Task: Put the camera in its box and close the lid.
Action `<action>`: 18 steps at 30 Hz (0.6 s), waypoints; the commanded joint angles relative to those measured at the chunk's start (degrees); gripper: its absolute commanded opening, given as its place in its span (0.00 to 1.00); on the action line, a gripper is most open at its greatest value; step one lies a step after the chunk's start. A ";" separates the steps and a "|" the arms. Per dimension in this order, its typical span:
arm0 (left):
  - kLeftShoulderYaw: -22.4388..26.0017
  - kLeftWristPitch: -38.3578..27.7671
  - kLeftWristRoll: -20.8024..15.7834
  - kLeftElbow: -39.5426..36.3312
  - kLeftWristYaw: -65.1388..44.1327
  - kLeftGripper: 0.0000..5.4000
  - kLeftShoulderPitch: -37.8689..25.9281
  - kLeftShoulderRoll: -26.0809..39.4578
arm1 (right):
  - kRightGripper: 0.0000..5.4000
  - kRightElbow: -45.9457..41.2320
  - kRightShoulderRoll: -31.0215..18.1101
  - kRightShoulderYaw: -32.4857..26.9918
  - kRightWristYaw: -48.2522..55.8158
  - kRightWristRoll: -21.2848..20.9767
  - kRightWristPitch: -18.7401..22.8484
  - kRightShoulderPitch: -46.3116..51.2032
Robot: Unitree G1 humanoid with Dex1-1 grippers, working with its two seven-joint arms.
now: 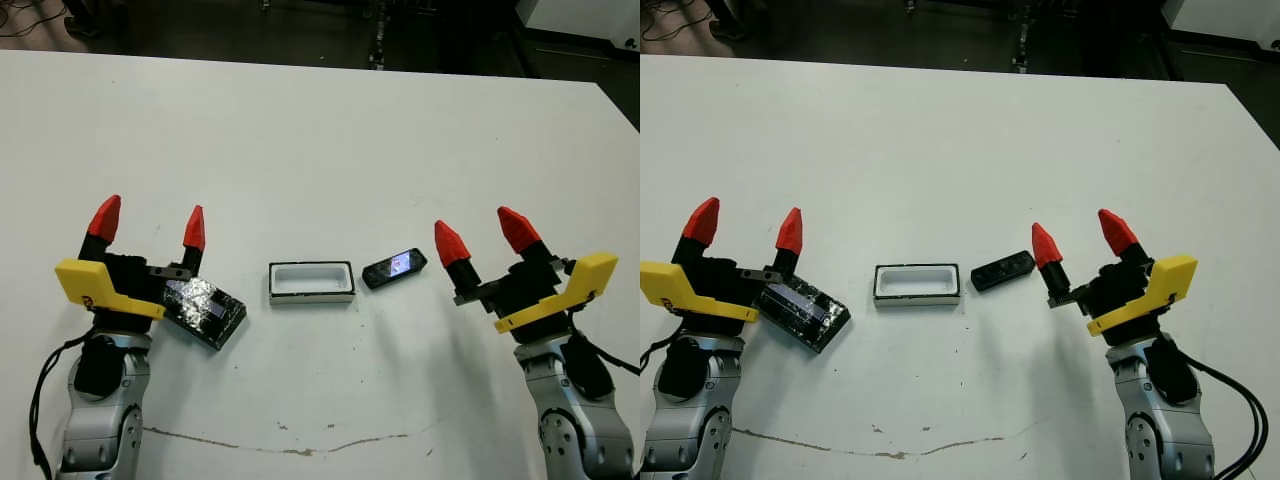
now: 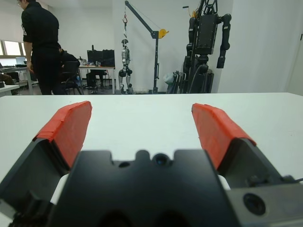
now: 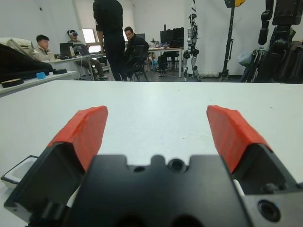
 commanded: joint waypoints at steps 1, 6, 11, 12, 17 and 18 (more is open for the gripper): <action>-0.14 -0.06 0.00 -0.01 -0.19 1.00 0.36 -0.15 | 1.00 0.18 -0.72 -0.13 -0.08 -0.26 0.05 0.11; -0.12 -0.47 0.44 0.18 -0.22 1.00 0.39 -0.04 | 1.00 0.37 -0.94 -0.04 0.09 -0.44 0.18 0.24; -0.22 -0.38 0.42 0.01 -0.18 1.00 0.57 -0.29 | 1.00 1.13 -1.60 -0.15 1.00 -0.09 0.26 -0.22; -0.23 -0.30 0.21 -0.06 -0.25 1.00 0.59 -0.35 | 1.00 1.40 -2.36 -0.29 1.91 0.17 0.37 -0.62; -0.15 0.15 -0.28 -0.29 -0.31 1.00 0.76 -0.57 | 1.00 4.07 -10.85 -2.60 9.92 2.52 2.38 -6.86; -0.11 0.06 -0.42 -0.22 -0.40 1.00 0.75 -0.61 | 1.00 5.29 -12.98 -3.10 12.09 3.12 2.86 -8.89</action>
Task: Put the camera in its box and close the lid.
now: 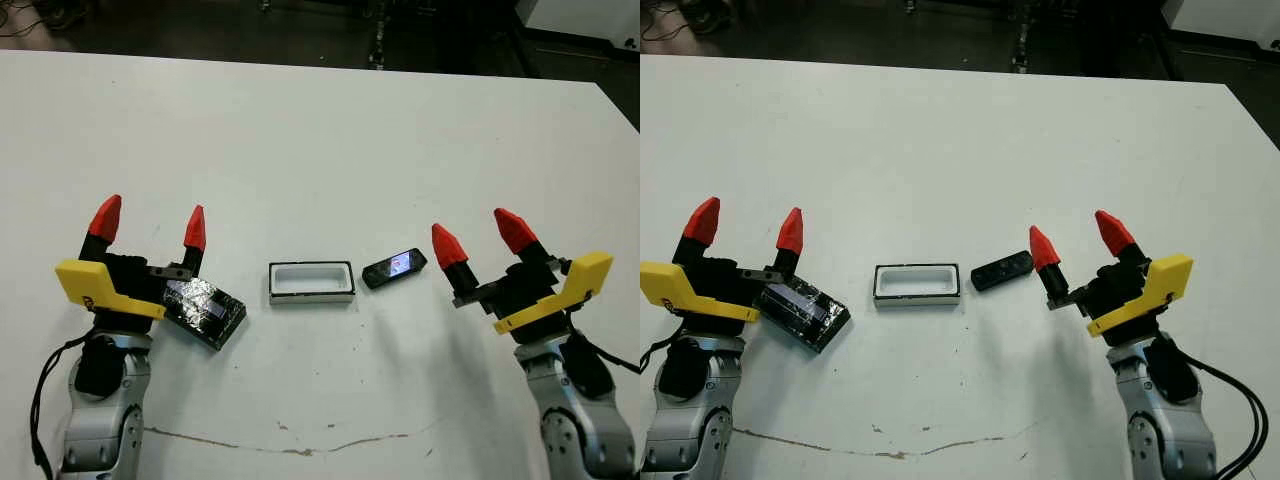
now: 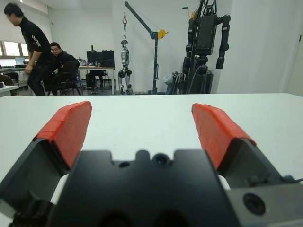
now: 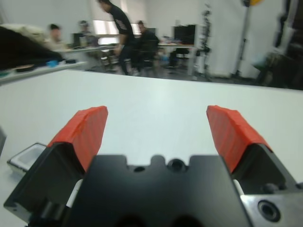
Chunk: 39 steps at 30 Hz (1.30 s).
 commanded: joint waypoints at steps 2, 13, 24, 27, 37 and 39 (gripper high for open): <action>-0.01 -0.11 -0.39 0.16 -0.36 1.00 0.60 -0.13 | 1.00 5.74 -11.19 -2.18 9.94 2.06 3.48 -9.71; -0.11 0.06 0.52 -0.27 -0.10 1.00 0.88 -0.31 | 1.00 25.70 -25.69 12.96 35.59 -10.57 3.84 -40.42; 0.07 0.31 0.69 -0.48 0.38 1.00 0.96 -0.71 | 1.00 39.60 -21.13 28.99 53.12 -23.13 -2.26 -55.48; 0.05 0.27 0.68 -0.47 0.48 1.00 0.95 -0.89 | 1.00 41.15 -20.34 32.41 56.19 -27.09 -5.42 -57.98; 0.01 0.15 1.50 -0.50 0.96 1.00 1.10 -1.01 | 1.00 47.74 -16.38 38.23 60.81 -35.40 -11.08 -62.45; 0.02 0.36 1.16 -0.55 0.76 1.00 1.10 -1.01 | 1.00 48.02 -15.92 38.52 60.81 -36.13 -12.13 -62.36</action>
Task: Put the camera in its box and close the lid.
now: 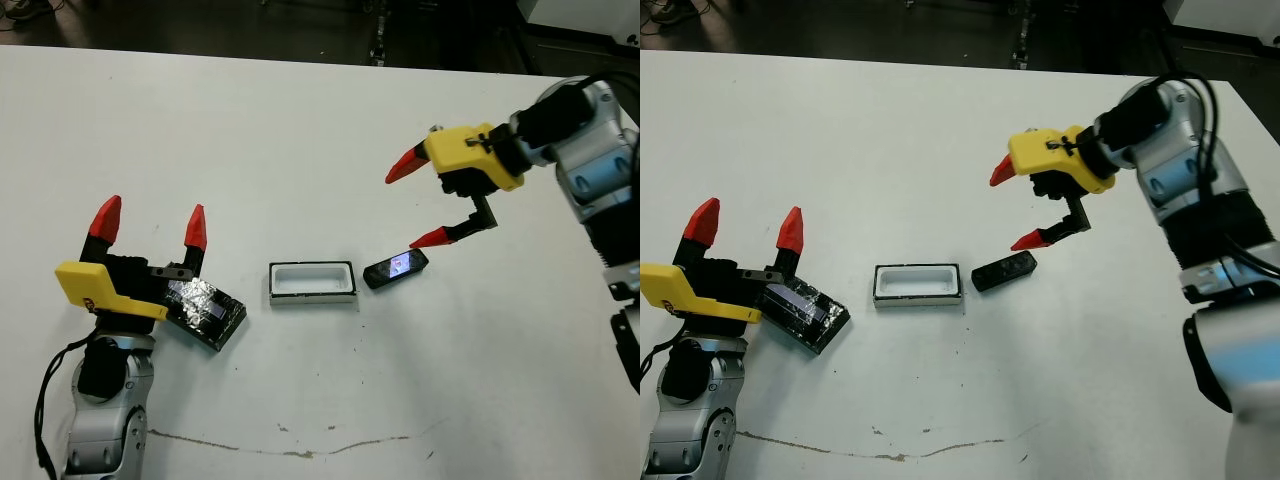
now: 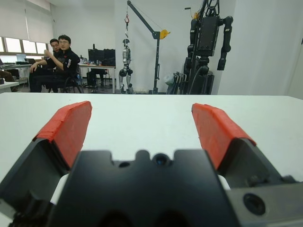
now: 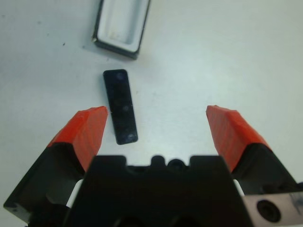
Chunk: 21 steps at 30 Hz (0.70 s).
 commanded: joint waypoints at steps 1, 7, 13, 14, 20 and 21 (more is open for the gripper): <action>-0.04 0.35 -0.01 0.13 0.08 1.00 0.83 0.06 | 1.00 0.77 0.68 0.84 0.55 -1.74 -1.69 -0.96; 0.01 0.05 -0.09 0.40 0.13 1.00 0.69 -0.06 | 1.00 0.64 1.32 2.30 0.67 -4.68 -2.16 -0.26; -0.05 0.03 -0.06 0.45 0.18 1.00 0.49 -0.13 | 1.00 4.04 2.22 2.40 -0.28 -5.05 -5.62 1.53; -0.08 0.00 0.17 0.42 0.28 1.00 0.50 -0.11 | 1.00 4.89 2.57 2.56 -0.03 -5.08 -5.95 1.54; -0.20 0.04 0.48 0.36 0.40 1.00 0.55 -0.04 | 1.00 6.56 3.64 2.71 0.11 -5.69 -5.88 2.19; -0.20 0.20 0.45 0.27 0.36 1.00 0.57 0.02 | 1.00 6.80 3.82 2.58 -0.26 -5.67 -6.06 2.41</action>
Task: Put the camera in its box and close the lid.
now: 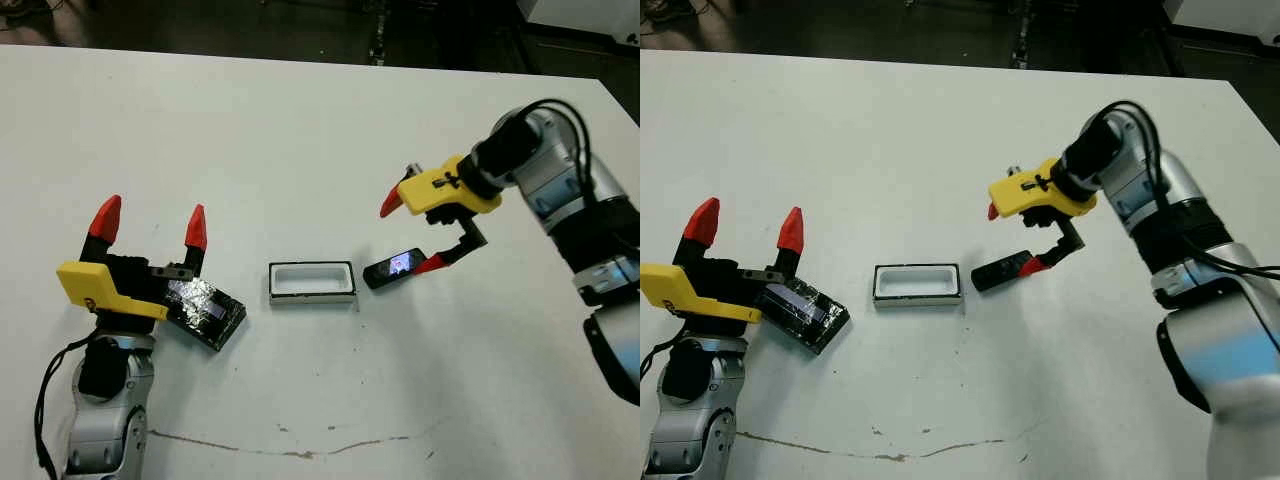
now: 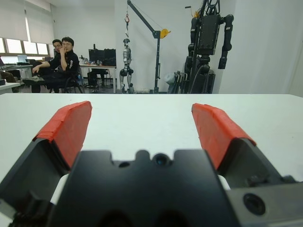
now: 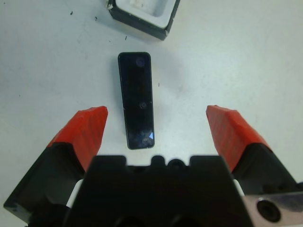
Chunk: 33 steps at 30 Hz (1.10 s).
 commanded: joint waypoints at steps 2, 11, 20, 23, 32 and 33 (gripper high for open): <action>-0.12 0.26 0.33 0.19 0.09 1.00 0.61 0.20 | 1.00 1.12 0.53 -0.06 -0.69 -0.44 -0.13 1.45; 0.03 0.34 -0.33 0.25 -0.22 1.00 0.56 0.23 | 1.00 2.15 1.27 -0.57 -1.44 -0.32 -1.35 2.41; -0.01 0.58 0.06 0.03 -0.03 1.00 0.68 0.34 | 1.00 3.15 2.05 -0.85 -1.28 -0.10 -1.67 3.78; 0.00 0.67 0.16 0.04 0.16 1.00 0.73 0.26 | 1.00 3.17 2.08 -0.85 -1.10 -0.08 -1.44 4.23; -0.01 0.45 0.54 0.09 0.21 1.00 0.86 0.24 | 0.96 1.51 1.93 -1.30 -2.18 -0.23 -0.25 6.01; -0.02 0.53 0.63 0.03 0.28 1.00 0.90 0.24 | 0.94 1.10 1.84 -1.39 -2.42 -0.23 -0.08 6.29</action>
